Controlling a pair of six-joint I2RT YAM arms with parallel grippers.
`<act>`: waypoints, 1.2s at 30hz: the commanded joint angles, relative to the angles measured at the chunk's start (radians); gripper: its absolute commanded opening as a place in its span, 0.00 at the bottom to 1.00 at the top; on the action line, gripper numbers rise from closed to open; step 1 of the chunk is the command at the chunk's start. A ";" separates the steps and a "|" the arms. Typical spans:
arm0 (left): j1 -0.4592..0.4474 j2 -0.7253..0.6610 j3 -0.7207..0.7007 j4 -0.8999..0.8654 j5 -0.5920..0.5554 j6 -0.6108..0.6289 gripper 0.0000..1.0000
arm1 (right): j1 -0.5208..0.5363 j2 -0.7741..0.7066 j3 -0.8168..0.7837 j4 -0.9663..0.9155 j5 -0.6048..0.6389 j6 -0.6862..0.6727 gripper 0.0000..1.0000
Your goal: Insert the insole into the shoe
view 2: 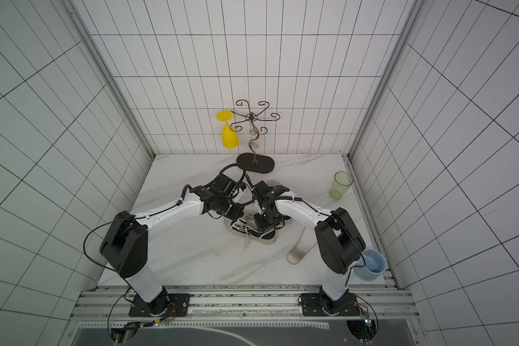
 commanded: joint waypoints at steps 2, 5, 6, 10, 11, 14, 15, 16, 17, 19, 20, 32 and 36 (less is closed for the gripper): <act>-0.018 -0.022 -0.014 0.069 -0.055 -0.011 0.00 | -0.001 -0.006 0.181 -0.104 0.075 0.027 0.50; -0.018 -0.027 -0.020 0.081 -0.060 -0.023 0.00 | -0.009 -0.022 0.190 -0.110 0.078 0.024 0.52; -0.017 -0.029 -0.021 0.083 -0.058 -0.027 0.00 | -0.014 -0.024 0.177 -0.112 0.081 0.022 0.52; -0.017 -0.033 -0.024 0.094 -0.043 -0.046 0.00 | -0.027 -0.035 0.095 -0.088 0.074 0.011 0.58; -0.018 -0.036 -0.028 0.102 -0.037 -0.052 0.00 | -0.028 -0.040 0.071 -0.071 0.072 0.014 0.58; -0.017 -0.048 -0.042 0.126 -0.011 -0.064 0.00 | -0.037 -0.043 0.015 -0.023 0.057 0.025 0.59; -0.017 -0.051 -0.045 0.133 0.001 -0.065 0.00 | -0.039 -0.040 -0.002 -0.006 0.060 0.030 0.60; -0.017 -0.054 -0.048 0.137 0.011 -0.066 0.00 | -0.041 -0.036 -0.016 0.013 0.064 0.034 0.60; -0.017 -0.059 -0.053 0.144 0.019 -0.067 0.00 | -0.042 -0.028 -0.030 0.036 0.065 0.038 0.60; -0.017 -0.070 -0.060 0.153 0.022 -0.072 0.00 | -0.042 -0.002 -0.049 0.066 0.082 0.053 0.60; -0.017 -0.073 -0.063 0.154 0.023 -0.073 0.00 | -0.042 0.014 -0.062 0.082 0.107 0.068 0.60; -0.020 -0.096 -0.077 0.135 -0.034 -0.077 0.00 | -0.043 0.046 -0.115 0.037 0.326 0.109 0.59; -0.020 -0.093 -0.073 0.138 -0.036 -0.076 0.00 | -0.044 0.064 -0.085 0.033 0.245 0.103 0.60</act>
